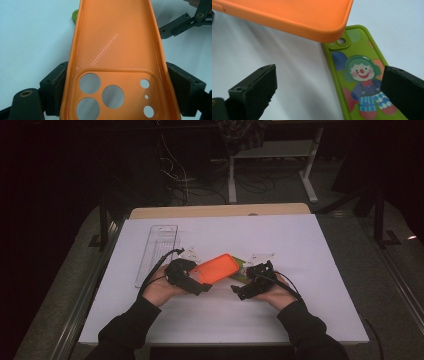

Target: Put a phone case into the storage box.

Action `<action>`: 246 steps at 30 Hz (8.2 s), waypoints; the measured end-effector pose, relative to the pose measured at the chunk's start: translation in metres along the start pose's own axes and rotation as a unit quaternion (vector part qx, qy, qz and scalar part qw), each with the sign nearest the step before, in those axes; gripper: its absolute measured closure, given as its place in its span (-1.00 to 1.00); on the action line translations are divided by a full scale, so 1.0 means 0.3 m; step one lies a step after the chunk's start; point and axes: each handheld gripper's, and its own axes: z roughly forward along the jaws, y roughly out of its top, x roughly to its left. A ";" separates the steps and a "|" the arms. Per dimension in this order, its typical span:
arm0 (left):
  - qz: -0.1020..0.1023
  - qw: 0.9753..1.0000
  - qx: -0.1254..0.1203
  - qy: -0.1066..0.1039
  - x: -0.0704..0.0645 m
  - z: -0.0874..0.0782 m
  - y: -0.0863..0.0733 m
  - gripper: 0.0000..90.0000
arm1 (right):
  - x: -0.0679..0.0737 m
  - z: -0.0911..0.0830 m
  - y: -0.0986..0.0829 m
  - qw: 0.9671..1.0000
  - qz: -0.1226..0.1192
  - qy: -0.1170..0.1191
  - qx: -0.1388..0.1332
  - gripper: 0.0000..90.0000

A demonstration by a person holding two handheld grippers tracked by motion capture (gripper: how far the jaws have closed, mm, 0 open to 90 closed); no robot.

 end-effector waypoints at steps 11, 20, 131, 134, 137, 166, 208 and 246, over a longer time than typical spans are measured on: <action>0.004 1.000 0.003 -0.004 0.001 0.002 -0.001 -0.65 | 0.025 -0.009 0.005 0.997 -0.062 -0.036 -0.005 -1.00; 0.006 1.000 0.009 -0.004 0.004 0.001 -0.001 -0.65 | 0.046 -0.013 0.003 0.992 -0.113 -0.061 -0.005 -1.00; 0.004 1.000 0.011 -0.009 0.000 0.006 -0.003 -0.65 | 0.291 0.059 -0.011 0.768 -0.579 -0.269 -0.058 0.65; 0.006 1.000 0.010 -0.009 0.001 0.005 -0.002 -0.65 | 0.291 0.059 -0.011 0.767 -0.580 -0.267 -0.056 0.72; 0.006 1.000 0.012 -0.010 0.000 0.006 -0.002 -0.65 | 0.292 0.060 -0.013 0.765 -0.583 -0.268 -0.053 0.73; 0.018 1.000 -0.019 -0.015 0.042 -0.045 -0.034 -1.00 | 0.219 0.025 -0.028 0.805 -0.533 -0.256 -0.043 0.75; 0.026 1.000 -0.008 -0.002 0.040 -0.043 -0.036 -0.99 | 0.074 -0.057 0.033 0.974 -0.187 -0.069 -0.106 0.75; -0.026 0.995 -0.101 0.003 0.063 -0.085 0.012 -0.99 | -0.002 -0.053 0.030 0.988 -0.001 0.064 -0.143 0.75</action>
